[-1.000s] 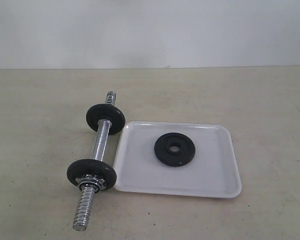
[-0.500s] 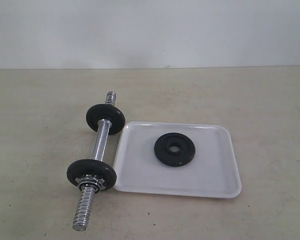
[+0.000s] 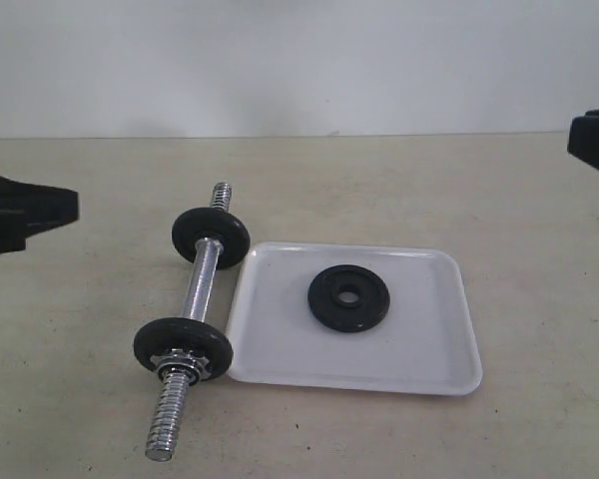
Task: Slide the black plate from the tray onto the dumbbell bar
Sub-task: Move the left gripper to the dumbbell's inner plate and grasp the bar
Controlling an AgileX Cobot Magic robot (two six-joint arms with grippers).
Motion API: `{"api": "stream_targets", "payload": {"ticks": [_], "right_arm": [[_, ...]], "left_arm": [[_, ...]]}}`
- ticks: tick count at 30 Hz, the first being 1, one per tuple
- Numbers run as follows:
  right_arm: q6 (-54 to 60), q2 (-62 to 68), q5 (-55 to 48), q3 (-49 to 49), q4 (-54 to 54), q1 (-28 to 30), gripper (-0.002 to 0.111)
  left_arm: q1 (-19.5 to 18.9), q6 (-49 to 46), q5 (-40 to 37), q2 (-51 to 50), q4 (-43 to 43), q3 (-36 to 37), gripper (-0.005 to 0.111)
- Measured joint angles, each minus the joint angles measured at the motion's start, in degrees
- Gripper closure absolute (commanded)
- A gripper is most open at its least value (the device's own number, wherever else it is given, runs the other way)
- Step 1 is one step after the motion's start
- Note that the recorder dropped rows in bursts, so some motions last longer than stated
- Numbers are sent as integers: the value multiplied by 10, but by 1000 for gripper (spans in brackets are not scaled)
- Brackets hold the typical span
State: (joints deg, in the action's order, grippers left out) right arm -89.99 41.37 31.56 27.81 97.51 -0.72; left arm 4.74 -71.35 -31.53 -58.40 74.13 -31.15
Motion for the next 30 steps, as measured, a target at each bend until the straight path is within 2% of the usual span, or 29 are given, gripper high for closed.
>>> {"api": "stream_targets", "payload": {"ticks": [2, 4, 6, 8, 10, 11, 14, 17, 26, 30], "right_arm": [[0, 9, 17, 0, -11, 0, 104], [2, 14, 31, 0, -17, 0, 96], [2, 19, 45, 0, -22, 0, 76], [2, 20, 53, 0, -39, 0, 43], [-5, 21, 60, 0, -62, 0, 9], [-9, 21, 61, 0, -76, 0, 3], [-10, 21, 62, 0, -92, 0, 3], [-12, 21, 66, 0, -96, 0, 3], [-15, 22, 75, 0, -96, 0, 3], [-15, 22, 76, 0, -96, 0, 3]], "left_arm": [[0, -29, -22, -36, 30, 0, 87], [0, -63, -55, -74, 69, 0, 72], [0, -94, -90, -111, 114, 0, 53], [0, -130, -133, -144, 157, 0, 39], [0, -163, -176, -178, 207, 0, 39], [0, -177, -192, -193, 224, 0, 40], [7, -198, -196, -228, 243, -4, 44], [40, -212, -140, -258, 247, -21, 44], [173, -201, 176, -318, 249, -138, 44], [213, -182, 293, -349, 249, -183, 47]]}}
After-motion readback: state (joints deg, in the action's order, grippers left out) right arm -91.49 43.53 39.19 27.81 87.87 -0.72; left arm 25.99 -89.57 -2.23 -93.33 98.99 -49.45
